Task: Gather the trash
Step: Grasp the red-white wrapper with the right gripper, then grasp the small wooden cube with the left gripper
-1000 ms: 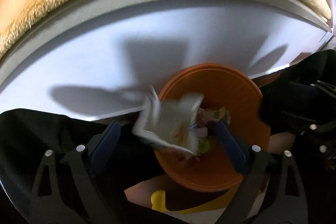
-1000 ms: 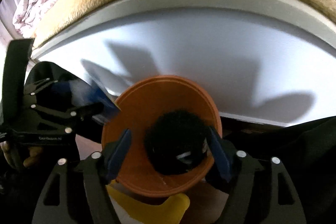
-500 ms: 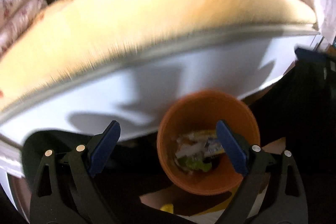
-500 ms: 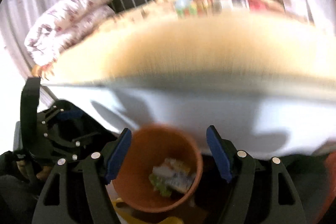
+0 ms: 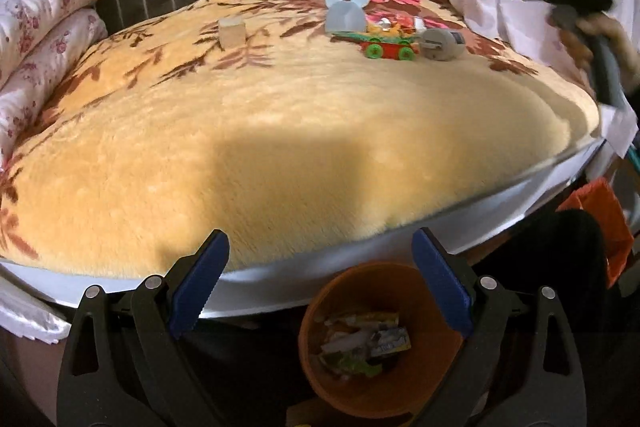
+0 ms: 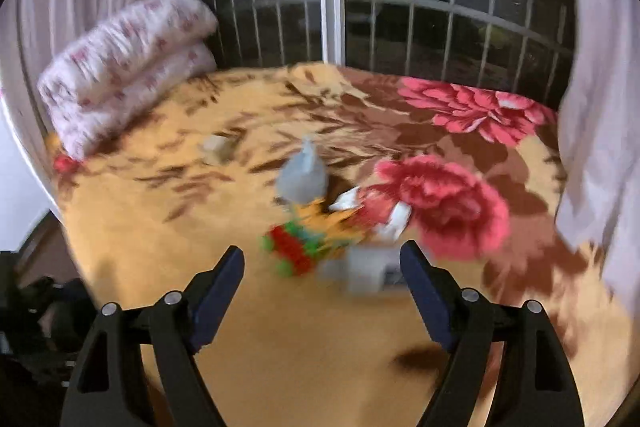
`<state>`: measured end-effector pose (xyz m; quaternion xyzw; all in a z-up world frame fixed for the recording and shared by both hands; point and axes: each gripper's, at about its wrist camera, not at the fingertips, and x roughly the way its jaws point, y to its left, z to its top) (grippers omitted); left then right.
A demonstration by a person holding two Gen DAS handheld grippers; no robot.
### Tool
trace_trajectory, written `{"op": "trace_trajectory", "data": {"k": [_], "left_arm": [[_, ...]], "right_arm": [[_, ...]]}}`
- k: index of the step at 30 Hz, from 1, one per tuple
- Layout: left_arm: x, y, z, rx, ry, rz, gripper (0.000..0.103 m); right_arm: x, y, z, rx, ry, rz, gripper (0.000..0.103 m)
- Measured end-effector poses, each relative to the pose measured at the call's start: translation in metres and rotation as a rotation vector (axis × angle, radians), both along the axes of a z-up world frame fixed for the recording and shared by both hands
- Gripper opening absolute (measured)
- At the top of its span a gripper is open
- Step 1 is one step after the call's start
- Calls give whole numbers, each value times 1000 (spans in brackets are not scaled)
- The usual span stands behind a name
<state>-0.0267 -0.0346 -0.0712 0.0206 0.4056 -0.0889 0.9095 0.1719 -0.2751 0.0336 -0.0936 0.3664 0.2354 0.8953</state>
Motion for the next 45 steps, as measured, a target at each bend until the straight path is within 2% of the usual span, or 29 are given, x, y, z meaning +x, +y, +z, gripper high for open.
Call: {"op": "trace_trajectory", "data": {"k": [4, 10, 13, 18, 21, 22, 26, 28, 31, 33, 35, 37, 41, 45], "left_arm": [[10, 5, 1, -14, 27, 8, 90], [24, 3, 6, -31, 44, 0, 90], [29, 0, 7, -22, 52, -2, 90], [33, -1, 7, -24, 59, 13, 91], [36, -1, 7, -22, 63, 18, 91], [37, -1, 8, -21, 65, 19, 92], [39, 2, 13, -46, 63, 21, 91], [41, 6, 15, -71, 61, 28, 91], [48, 10, 21, -98, 43, 42, 92], [54, 13, 29, -78, 9, 70, 92], [67, 20, 39, -65, -28, 98, 92], [88, 27, 48, -39, -54, 128, 92], [145, 41, 52, 12, -50, 207, 92], [205, 50, 44, 7, -7, 262, 92]], "right_arm": [[61, 6, -19, -86, 87, 61, 70], [119, 13, -55, -190, 203, 141, 55], [134, 15, -69, -241, 247, 199, 54], [148, 23, -89, -269, 310, 285, 54], [155, 31, -102, -269, 353, 309, 39], [155, 31, -103, -254, 367, 311, 26], [144, 28, -96, -263, 332, 293, 24], [139, 20, -87, -227, 302, 256, 24], [132, -9, -61, -82, 236, 131, 24], [120, -26, -47, 31, 202, 85, 24], [94, -47, -33, 188, 170, 19, 24], [65, -57, -28, 289, 152, -38, 24], [-8, -54, -30, 307, 72, -95, 24], [-84, -39, -48, 314, 36, -102, 24]]}}
